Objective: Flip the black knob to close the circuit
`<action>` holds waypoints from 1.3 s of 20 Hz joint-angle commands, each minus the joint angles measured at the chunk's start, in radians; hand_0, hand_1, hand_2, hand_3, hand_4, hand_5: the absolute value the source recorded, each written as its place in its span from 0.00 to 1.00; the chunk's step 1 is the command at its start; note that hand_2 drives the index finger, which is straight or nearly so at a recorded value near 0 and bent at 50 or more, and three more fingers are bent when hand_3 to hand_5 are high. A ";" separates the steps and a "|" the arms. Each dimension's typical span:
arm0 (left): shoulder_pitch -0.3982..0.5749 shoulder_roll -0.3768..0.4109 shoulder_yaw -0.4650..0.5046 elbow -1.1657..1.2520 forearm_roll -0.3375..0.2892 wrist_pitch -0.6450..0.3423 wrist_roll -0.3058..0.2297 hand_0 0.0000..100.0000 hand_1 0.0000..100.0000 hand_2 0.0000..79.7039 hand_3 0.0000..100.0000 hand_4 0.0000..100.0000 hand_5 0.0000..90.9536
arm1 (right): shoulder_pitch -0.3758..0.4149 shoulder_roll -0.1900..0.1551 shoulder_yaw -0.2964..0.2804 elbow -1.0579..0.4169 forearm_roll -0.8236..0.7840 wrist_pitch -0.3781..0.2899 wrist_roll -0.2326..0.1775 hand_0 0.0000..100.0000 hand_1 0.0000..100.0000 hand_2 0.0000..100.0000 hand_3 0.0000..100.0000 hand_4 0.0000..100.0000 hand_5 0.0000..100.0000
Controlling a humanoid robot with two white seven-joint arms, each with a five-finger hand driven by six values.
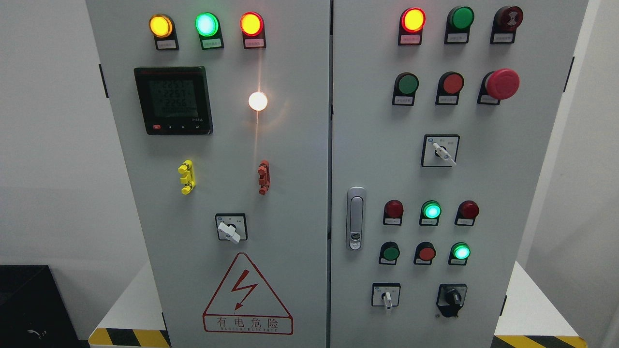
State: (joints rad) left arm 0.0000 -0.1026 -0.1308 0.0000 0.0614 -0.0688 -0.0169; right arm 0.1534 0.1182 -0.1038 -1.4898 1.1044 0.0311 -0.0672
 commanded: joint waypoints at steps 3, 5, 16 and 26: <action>0.021 0.000 0.000 -0.023 0.000 0.000 0.000 0.12 0.56 0.00 0.00 0.00 0.00 | -0.037 0.001 0.042 -0.207 0.094 0.027 0.018 0.00 0.00 0.82 1.00 0.88 0.92; 0.021 0.000 0.000 -0.023 0.000 0.000 0.000 0.12 0.56 0.00 0.00 0.00 0.00 | -0.047 0.003 0.046 -0.248 0.127 0.081 0.079 0.00 0.00 0.82 1.00 0.88 0.93; 0.021 0.000 -0.001 -0.023 0.000 0.000 0.000 0.12 0.56 0.00 0.00 0.00 0.00 | -0.161 0.008 0.044 -0.285 0.184 0.168 0.168 0.00 0.00 0.82 1.00 0.89 0.93; 0.021 0.001 0.000 -0.023 0.000 0.000 0.000 0.12 0.56 0.00 0.00 0.00 0.00 | -0.259 -0.006 0.050 -0.265 0.207 0.227 0.241 0.00 0.01 0.82 1.00 0.89 0.92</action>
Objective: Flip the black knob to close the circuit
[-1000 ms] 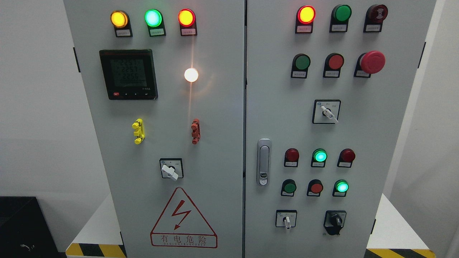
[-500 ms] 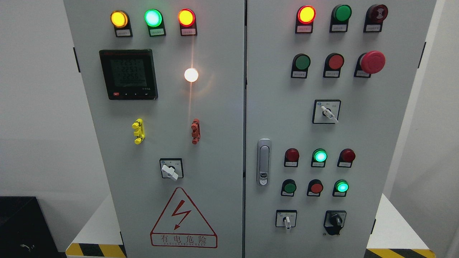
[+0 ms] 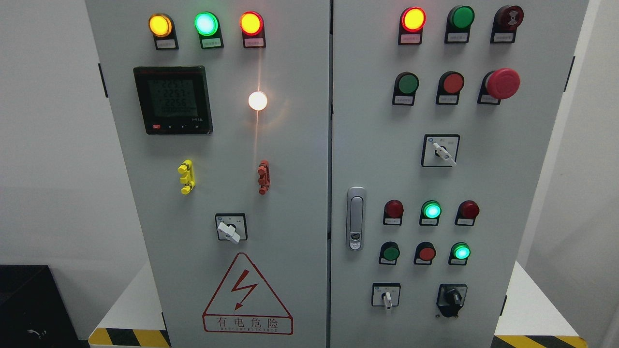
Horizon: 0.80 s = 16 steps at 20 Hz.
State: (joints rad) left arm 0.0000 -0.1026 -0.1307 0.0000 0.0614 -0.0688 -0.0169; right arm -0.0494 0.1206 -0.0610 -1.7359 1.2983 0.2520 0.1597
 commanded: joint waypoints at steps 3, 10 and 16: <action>0.021 0.000 0.000 -0.023 0.000 0.000 0.000 0.12 0.56 0.00 0.00 0.00 0.00 | -0.079 -0.013 0.001 -0.002 0.015 0.015 0.017 0.00 0.01 0.82 1.00 0.89 0.92; 0.021 0.000 0.000 -0.023 0.000 0.000 0.000 0.12 0.56 0.00 0.00 0.00 0.00 | -0.109 -0.038 -0.014 -0.001 0.016 0.030 0.050 0.00 0.01 0.82 1.00 0.89 0.92; 0.021 0.000 0.000 -0.023 0.000 0.000 0.000 0.12 0.56 0.00 0.00 0.00 0.00 | -0.119 -0.045 -0.039 -0.005 0.022 0.032 0.075 0.00 0.01 0.82 1.00 0.88 0.92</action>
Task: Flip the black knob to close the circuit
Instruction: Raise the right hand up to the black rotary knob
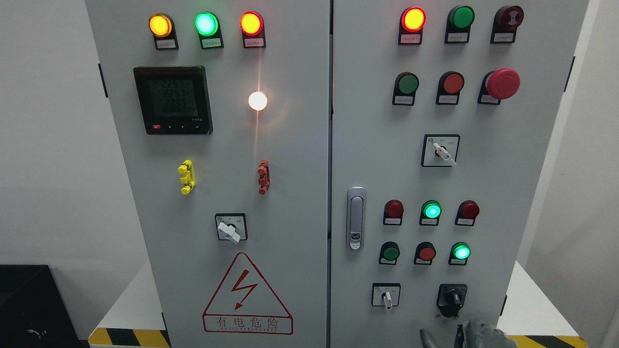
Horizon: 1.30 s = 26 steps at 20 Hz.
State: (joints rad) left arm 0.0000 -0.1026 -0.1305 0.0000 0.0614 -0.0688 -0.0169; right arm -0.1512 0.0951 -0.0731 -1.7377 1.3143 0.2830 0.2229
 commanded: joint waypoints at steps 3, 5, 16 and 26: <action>0.021 0.000 0.000 -0.023 0.000 0.000 0.000 0.12 0.56 0.00 0.00 0.00 0.00 | -0.028 -0.020 -0.036 -0.006 0.014 -0.001 0.015 0.00 0.01 0.82 1.00 0.88 0.92; 0.021 0.000 -0.001 -0.023 0.000 0.000 0.000 0.12 0.56 0.00 0.00 0.00 0.00 | -0.040 -0.018 -0.040 -0.005 0.025 -0.004 0.018 0.00 0.01 0.82 1.00 0.88 0.92; 0.021 0.000 0.000 -0.023 0.000 0.000 0.000 0.12 0.56 0.00 0.00 0.00 0.00 | -0.076 -0.018 -0.065 0.003 0.049 -0.008 0.036 0.00 0.01 0.82 1.00 0.88 0.92; 0.021 0.000 0.000 -0.023 0.000 0.000 0.000 0.12 0.56 0.00 0.00 0.00 0.00 | -0.085 -0.018 -0.070 0.030 0.072 -0.008 0.027 0.00 0.02 0.82 1.00 0.88 0.91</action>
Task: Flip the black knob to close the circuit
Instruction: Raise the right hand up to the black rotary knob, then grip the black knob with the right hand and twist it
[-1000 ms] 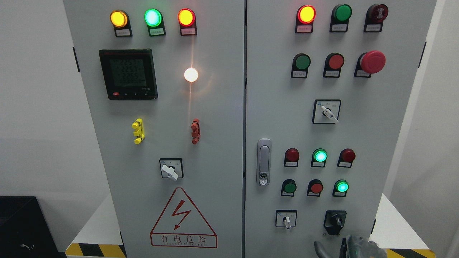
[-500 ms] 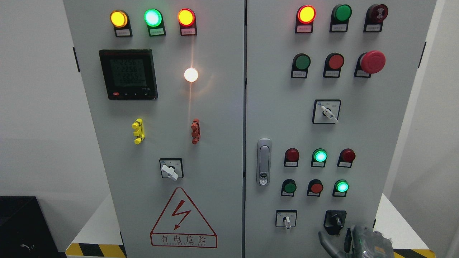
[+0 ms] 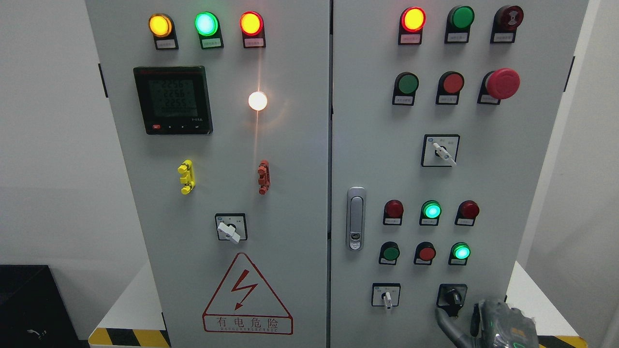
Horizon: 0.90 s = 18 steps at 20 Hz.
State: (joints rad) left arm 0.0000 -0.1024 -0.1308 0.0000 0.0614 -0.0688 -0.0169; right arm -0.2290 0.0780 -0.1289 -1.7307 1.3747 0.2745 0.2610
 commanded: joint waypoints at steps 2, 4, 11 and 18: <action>0.021 0.000 0.000 -0.023 0.000 0.000 0.000 0.12 0.56 0.00 0.00 0.00 0.00 | -0.009 -0.001 -0.015 0.033 0.023 0.000 -0.012 0.00 0.02 0.82 1.00 0.88 0.91; 0.021 0.000 0.000 -0.023 0.000 0.000 0.000 0.12 0.56 0.00 0.00 0.00 0.00 | -0.009 -0.001 -0.017 0.037 0.024 0.000 -0.012 0.00 0.03 0.82 1.00 0.88 0.91; 0.021 0.000 0.000 -0.023 0.000 0.000 0.000 0.12 0.56 0.00 0.00 0.00 0.00 | -0.009 -0.001 -0.031 0.037 0.024 -0.001 -0.022 0.00 0.04 0.82 1.00 0.88 0.91; 0.021 0.000 0.000 -0.023 0.000 0.000 0.000 0.12 0.56 0.00 0.00 0.00 0.00 | -0.010 -0.003 -0.052 0.037 0.023 -0.009 -0.020 0.00 0.04 0.82 1.00 0.88 0.91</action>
State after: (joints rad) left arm 0.0000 -0.1025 -0.1306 0.0000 0.0614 -0.0688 -0.0169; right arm -0.2376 0.0761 -0.1529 -1.7013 1.3977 0.2666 0.2398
